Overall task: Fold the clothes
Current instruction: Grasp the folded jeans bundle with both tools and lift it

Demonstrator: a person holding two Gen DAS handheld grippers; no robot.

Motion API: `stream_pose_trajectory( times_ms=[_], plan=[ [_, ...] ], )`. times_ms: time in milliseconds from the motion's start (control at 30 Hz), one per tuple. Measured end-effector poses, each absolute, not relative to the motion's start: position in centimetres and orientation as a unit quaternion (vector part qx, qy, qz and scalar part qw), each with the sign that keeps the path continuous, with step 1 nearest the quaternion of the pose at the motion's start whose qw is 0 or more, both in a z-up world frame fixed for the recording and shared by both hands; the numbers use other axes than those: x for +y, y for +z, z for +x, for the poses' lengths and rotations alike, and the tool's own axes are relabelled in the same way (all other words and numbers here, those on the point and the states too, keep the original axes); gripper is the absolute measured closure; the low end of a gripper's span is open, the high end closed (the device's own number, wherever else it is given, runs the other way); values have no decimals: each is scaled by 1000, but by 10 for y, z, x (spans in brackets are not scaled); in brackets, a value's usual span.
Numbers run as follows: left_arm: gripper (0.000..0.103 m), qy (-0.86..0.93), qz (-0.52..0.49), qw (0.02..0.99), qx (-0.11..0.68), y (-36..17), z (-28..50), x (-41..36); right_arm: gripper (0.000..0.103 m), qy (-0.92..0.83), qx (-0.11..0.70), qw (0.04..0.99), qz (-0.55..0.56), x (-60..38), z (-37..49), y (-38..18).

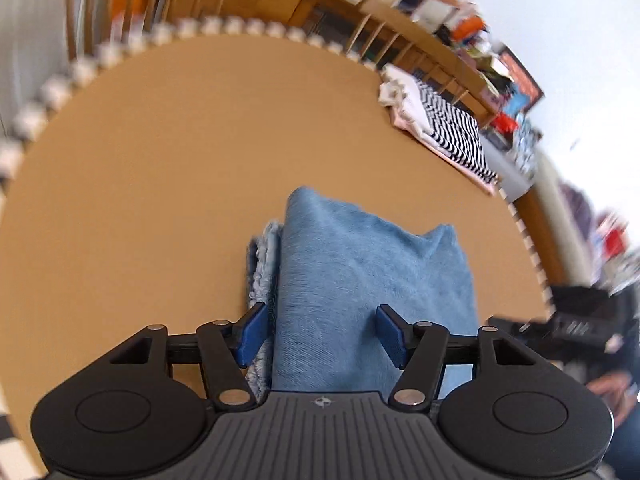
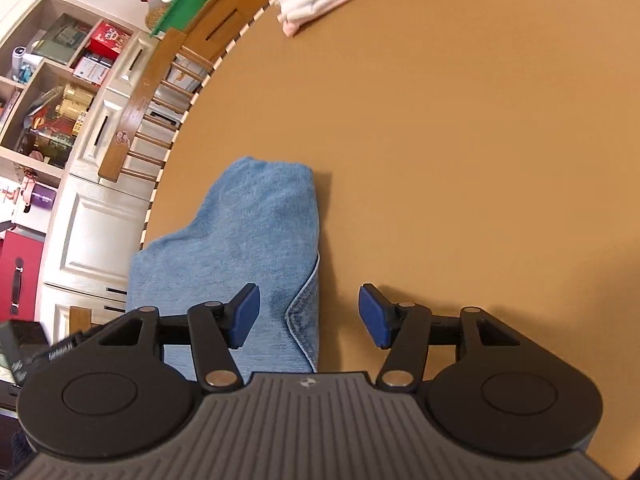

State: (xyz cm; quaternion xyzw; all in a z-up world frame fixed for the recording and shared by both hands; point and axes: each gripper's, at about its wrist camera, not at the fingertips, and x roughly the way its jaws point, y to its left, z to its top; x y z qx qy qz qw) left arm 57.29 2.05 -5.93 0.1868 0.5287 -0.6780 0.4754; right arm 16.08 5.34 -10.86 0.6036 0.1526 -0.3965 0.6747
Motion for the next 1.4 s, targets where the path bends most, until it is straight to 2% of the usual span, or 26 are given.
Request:
stream_pose_trajectory(
  times_ms=[133, 333, 467, 733, 1033, 1400],
  plan=[
    [39, -675, 198, 439, 560, -72, 584, 4, 46, -387, 153, 677, 607, 48, 167, -108],
    [40, -677, 203, 439, 555, -65, 594, -3, 46, -380, 174, 681, 602, 42, 176, -103],
    [33, -667, 213, 427, 573, -79, 599, -15, 45, -373, 176, 687, 598, 43, 179, -102],
    [24, -682, 270, 423, 532, -79, 581, -22, 45, -367, 197, 696, 585, 42, 184, -97],
    [19, -696, 299, 409, 508, -79, 551, -10, 45, -352, 185, 693, 602, 38, 177, -101],
    [19, -697, 302, 408, 506, -77, 550, -5, 41, -342, 211, 708, 581, 36, 186, -97]
  ],
)
